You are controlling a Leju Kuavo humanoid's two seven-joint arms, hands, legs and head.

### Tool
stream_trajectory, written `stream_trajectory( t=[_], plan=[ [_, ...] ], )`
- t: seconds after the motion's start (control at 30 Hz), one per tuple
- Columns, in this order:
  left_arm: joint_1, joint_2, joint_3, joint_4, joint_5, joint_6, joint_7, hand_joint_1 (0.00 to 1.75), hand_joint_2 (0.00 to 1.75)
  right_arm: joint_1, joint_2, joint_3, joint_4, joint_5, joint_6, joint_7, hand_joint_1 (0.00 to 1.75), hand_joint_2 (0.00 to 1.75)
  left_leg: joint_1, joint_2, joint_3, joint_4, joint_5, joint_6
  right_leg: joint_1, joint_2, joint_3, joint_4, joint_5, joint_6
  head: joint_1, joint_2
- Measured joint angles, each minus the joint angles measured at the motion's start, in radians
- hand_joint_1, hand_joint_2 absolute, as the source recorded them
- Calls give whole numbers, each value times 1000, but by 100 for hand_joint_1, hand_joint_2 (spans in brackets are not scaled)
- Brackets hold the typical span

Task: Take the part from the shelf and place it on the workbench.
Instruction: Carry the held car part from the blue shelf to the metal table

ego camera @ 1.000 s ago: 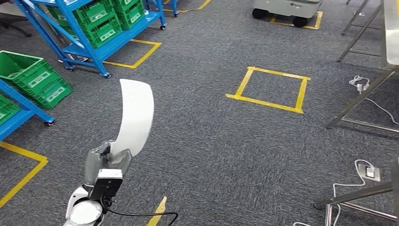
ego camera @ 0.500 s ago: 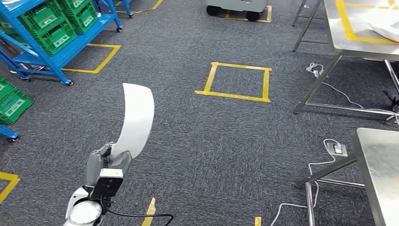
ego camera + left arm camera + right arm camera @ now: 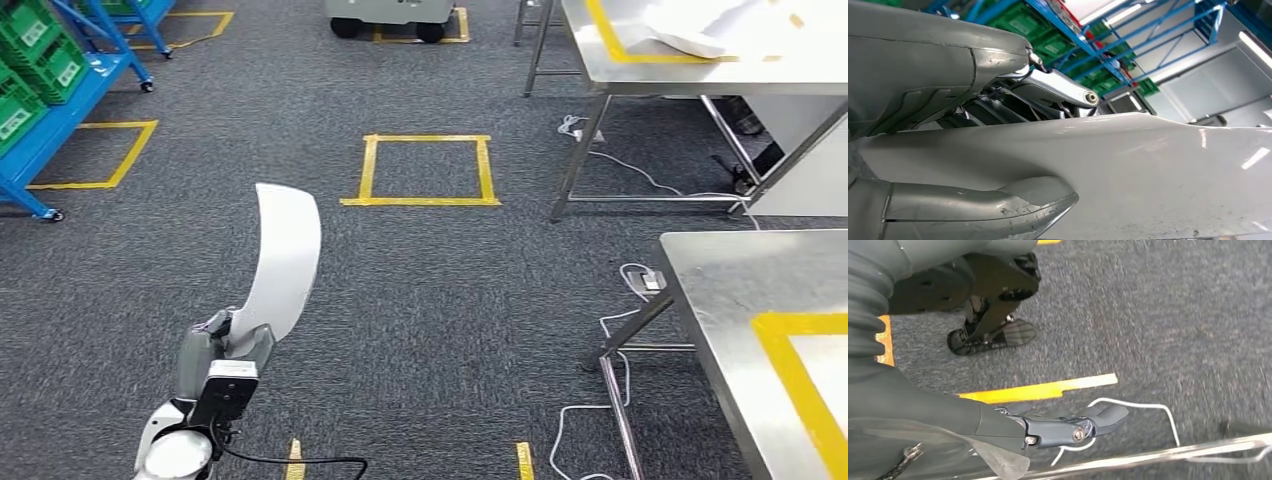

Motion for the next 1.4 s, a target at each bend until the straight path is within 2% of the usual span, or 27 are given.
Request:
stream_trajectory(
  t=[0.07,0.13,0.2,0.27,0.3,0.33,0.37,0.4,0.43,0.5,0.57,0.63,0.7,0.77,0.8,0.83,0.87,0.9,0.93,1.0,1.07,1.13,1.17,1.23,1.3,1.37,1.4],
  plan=[
    [-2,-2,0,6,0,0,0,175,175,0,0,-4,0,5,1,1,0,175,0,-18,11,-34,-1,3,-2,18,-13,3,6,13,1,0],
    [-4,-6,0,9,0,0,-1,175,175,5,-1,-8,0,12,3,2,0,175,1,1,10,-42,3,12,-4,22,-25,3,8,24,1,0],
    [-6,-10,0,11,0,1,-1,175,175,7,-2,-13,0,15,4,2,0,175,5,24,10,-51,11,23,-1,-19,-53,48,-24,33,7,0],
    [-7,-12,0,14,0,1,-1,175,175,5,-2,-17,0,17,4,3,0,175,3,50,7,-52,13,28,0,-66,-111,175,-90,39,12,0],
    [-6,-12,1,16,0,1,-1,175,175,4,-2,-19,0,17,4,3,0,175,2,64,6,-52,13,28,-1,-75,-141,242,-116,42,12,0],
    [-6,-12,2,18,0,1,-1,175,175,4,-2,-20,0,17,4,4,0,175,2,78,6,-52,12,28,-3,-78,-159,285,-127,44,12,0],
    [-6,-13,2,20,0,1,-1,175,175,5,-2,-20,0,17,4,4,0,175,1,90,6,-51,12,28,-4,-81,-157,289,-119,46,12,0],
    [-7,-13,2,21,0,1,-1,175,175,6,-2,-21,0,17,4,4,0,175,1,101,7,-51,11,27,-5,-86,-132,248,-93,47,12,0],
    [-7,-14,2,22,0,1,-1,175,175,6,-2,-21,0,17,4,4,0,175,1,111,9,-51,9,26,-6,-98,-91,175,-59,46,13,0],
    [-8,-14,2,23,0,1,-1,175,175,3,-3,-21,0,17,4,4,0,175,-4,128,12,-48,4,17,-1,-139,-13,39,-19,41,13,0],
    [-10,-15,2,24,0,1,-1,175,175,0,-4,-21,0,17,4,4,0,175,-11,144,14,-46,1,9,4,-154,10,-5,-17,32,11,0],
    [-12,-16,2,26,0,1,-1,175,175,2,-4,-21,0,17,4,4,0,175,-10,153,16,-44,-3,0,2,-132,7,-5,-13,21,11,0],
    [-14,-16,2,27,0,1,-1,175,175,3,-4,-22,0,18,5,4,0,175,-5,116,2,-5,-36,-10,-3,-112,6,-7,-8,10,8,0],
    [-14,-15,2,29,0,1,-1,175,175,0,-4,-24,0,21,6,4,0,175,-1,70,-52,118,-104,-17,-5,-91,3,-8,-4,1,3,0],
    [-14,-15,2,31,0,1,-1,175,175,-1,-4,-24,0,23,7,5,0,175,0,62,-88,193,-135,-18,-5,-78,2,-8,-3,-2,2,0],
    [-13,-14,2,33,0,1,-1,175,175,-1,-4,-25,0,25,8,5,0,175,0,59,-115,248,-150,-19,-4,-66,1,-8,-2,-3,2,0],
    [-14,-14,2,35,0,1,-1,175,175,0,-4,-25,0,26,9,5,0,175,0,59,-128,269,-144,-18,-4,-53,0,-7,-1,-3,2,0],
    [-14,-14,2,37,0,1,-1,175,175,1,-4,-26,0,28,10,5,0,175,0,57,-122,251,-118,-15,-4,-40,0,-6,-1,-3,2,0],
    [-15,-14,2,38,0,1,-1,175,175,2,-4,-27,0,30,11,5,0,175,0,51,-100,197,-79,-11,-4,-27,1,-5,-1,-3,2,0],
    [-17,-14,1,40,-1,1,-2,175,175,1,-4,-28,0,34,14,5,0,175,2,7,-43,58,-5,2,-4,-3,-1,-1,0,1,2,0],
    [-19,-15,-2,40,-2,1,-5,175,175,0,-4,-30,1,39,15,7,0,175,2,-28,-13,-19,15,11,-6,16,-14,3,4,11,1,0],
    [-19,-16,-4,40,-2,1,-6,175,175,3,-5,-34,1,45,16,9,0,175,3,-17,-11,-33,11,14,-9,32,-27,3,9,25,-1,0],
    [-19,-17,-5,40,-2,1,-6,175,175,5,-6,-36,1,49,16,10,0,175,5,-6,-10,-38,15,17,-9,24,-33,5,6,31,-1,0],
    [-19,-21,-7,40,0,3,-6,175,175,7,-8,-42,1,56,16,12,0,175,10,19,-7,-48,21,23,-7,-24,-63,58,-29,41,5,0],
    [-18,-22,-7,42,2,4,-4,175,175,3,-9,-47,1,63,17,15,0,175,8,48,-8,-49,21,27,-8,-71,-123,187,-94,50,10,0],
    [-17,-22,-6,47,4,4,-2,175,175,2,-11,-51,1,69,17,16,0,175,8,77,-8,-48,20,26,-12,-81,-164,280,-123,59,10,0],
    [-17,-22,-7,48,5,4,-2,175,175,2,-12,-52,1,71,17,16,0,175,8,89,-8,-48,19,25,-14,-84,-156,270,-110,62,10,0]
  ],
)
